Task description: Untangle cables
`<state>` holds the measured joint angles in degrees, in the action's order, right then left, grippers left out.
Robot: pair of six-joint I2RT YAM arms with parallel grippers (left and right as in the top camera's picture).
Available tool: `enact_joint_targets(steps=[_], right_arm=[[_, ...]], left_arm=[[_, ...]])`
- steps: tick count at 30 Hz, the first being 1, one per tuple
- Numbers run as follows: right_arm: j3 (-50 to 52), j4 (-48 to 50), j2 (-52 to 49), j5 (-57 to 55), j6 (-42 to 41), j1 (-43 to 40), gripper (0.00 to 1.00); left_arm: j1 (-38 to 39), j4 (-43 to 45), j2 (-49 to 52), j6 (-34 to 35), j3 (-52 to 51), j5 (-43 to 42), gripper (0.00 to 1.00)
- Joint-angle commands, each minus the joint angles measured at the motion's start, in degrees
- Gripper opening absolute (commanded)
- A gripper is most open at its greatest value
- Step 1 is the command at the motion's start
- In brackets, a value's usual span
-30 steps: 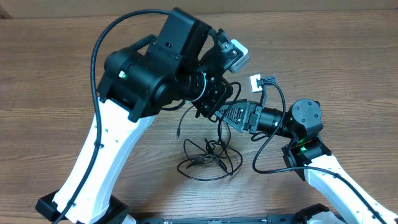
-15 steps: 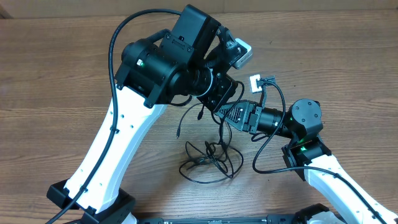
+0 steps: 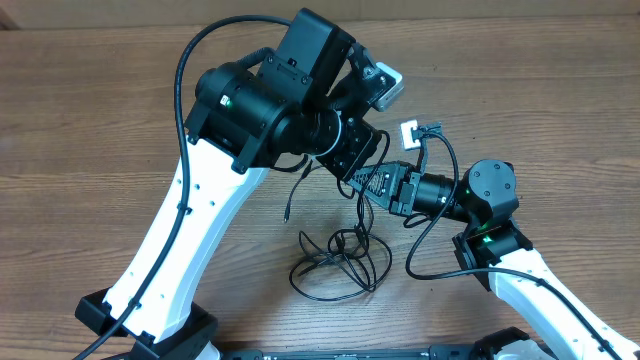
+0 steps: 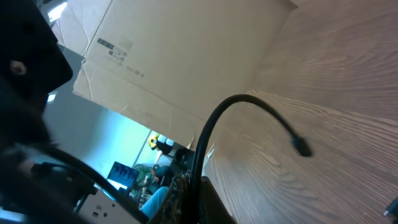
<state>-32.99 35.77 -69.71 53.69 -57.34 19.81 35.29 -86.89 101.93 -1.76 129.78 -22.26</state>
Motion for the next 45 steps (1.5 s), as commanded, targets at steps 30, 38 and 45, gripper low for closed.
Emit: enact_joint_targets(steps=[30, 38, 45], right_arm=[[-0.83, 21.94, 0.11, 12.81, -13.18, -14.19, 0.04], [-0.83, 21.88, 0.09, 13.11, -12.90, -9.22, 0.04], [-0.83, 21.86, 0.09, 13.09, -11.19, -2.62, 0.04]], left_arm=[[-12.13, -9.25, 0.94, 42.58, 1.16, 35.89, 0.04], [-12.00, -3.78, 2.14, 42.69, 1.16, 31.61, 0.04], [-12.00, -2.62, 5.73, 42.71, 1.14, 31.56, 0.04]])
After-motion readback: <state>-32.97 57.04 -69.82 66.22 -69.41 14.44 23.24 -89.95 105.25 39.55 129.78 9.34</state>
